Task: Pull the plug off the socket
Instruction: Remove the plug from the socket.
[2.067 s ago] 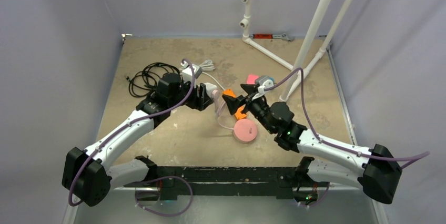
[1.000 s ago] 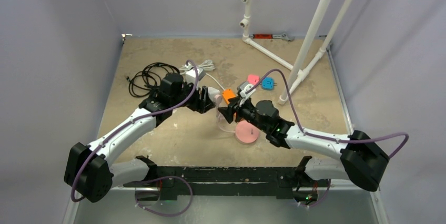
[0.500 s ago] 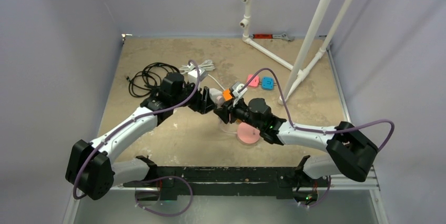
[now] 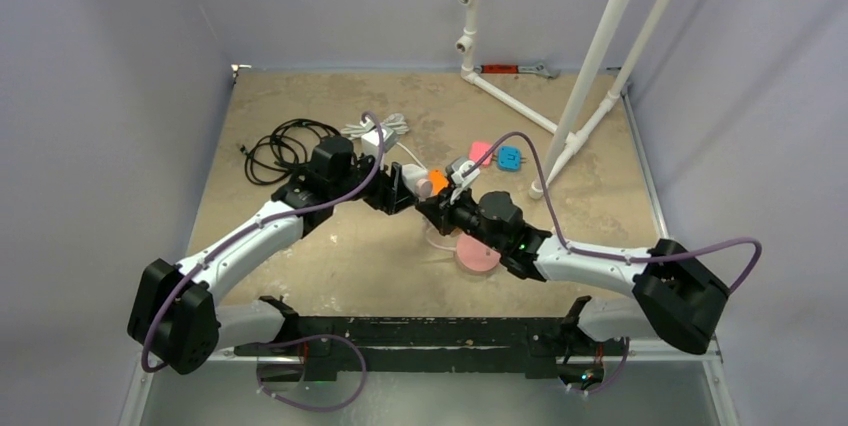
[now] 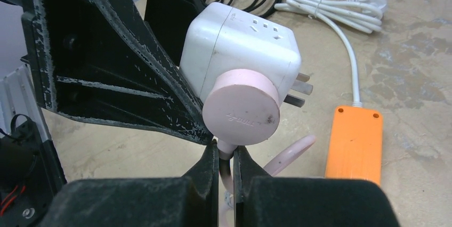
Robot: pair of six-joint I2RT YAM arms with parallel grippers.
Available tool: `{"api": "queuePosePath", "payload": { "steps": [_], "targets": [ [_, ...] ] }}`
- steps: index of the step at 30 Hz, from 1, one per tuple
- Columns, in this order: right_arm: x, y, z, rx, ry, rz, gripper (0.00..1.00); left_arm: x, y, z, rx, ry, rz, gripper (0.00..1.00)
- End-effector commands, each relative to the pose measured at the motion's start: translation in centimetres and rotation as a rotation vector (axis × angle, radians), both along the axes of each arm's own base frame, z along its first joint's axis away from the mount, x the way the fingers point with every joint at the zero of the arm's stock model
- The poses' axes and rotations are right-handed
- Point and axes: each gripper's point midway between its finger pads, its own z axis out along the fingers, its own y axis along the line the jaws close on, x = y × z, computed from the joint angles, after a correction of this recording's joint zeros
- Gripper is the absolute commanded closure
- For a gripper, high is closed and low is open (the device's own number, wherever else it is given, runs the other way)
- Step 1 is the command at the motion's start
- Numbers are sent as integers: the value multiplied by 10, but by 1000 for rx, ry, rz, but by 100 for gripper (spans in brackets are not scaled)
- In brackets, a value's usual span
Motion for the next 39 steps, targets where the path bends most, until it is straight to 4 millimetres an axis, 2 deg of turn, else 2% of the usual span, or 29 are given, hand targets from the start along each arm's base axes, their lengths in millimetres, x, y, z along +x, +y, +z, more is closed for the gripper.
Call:
{"api": "queuePosePath", "payload": {
  "steps": [1, 6, 11, 16, 22, 26, 31, 39],
  "targets": [
    [0, -7, 62, 154, -134, -25, 100, 21, 14, 12, 51, -68, 108, 100],
    [-4, -19, 75, 177, -166, -50, 100, 29, 20, 5, 90, -68, 150, 100],
    [-5, -24, 80, 180, -180, -58, 100, 31, 24, 4, 113, -80, 162, 100],
    [1, -19, 65, 145, -157, -65, 100, 23, 10, 20, 33, -103, 88, 100],
    [14, -6, 31, 86, -57, -91, 100, -3, -15, 35, -93, -97, -100, 100],
    [20, 1, 15, 48, -17, -98, 100, -8, -20, 48, -139, -133, -137, 100],
    [21, 1, 14, 45, -14, -103, 100, -6, -17, 51, -135, -154, -121, 100],
    [18, -7, 26, 66, -43, -117, 100, -2, -13, 52, -118, -174, -91, 100]
  ]
}}
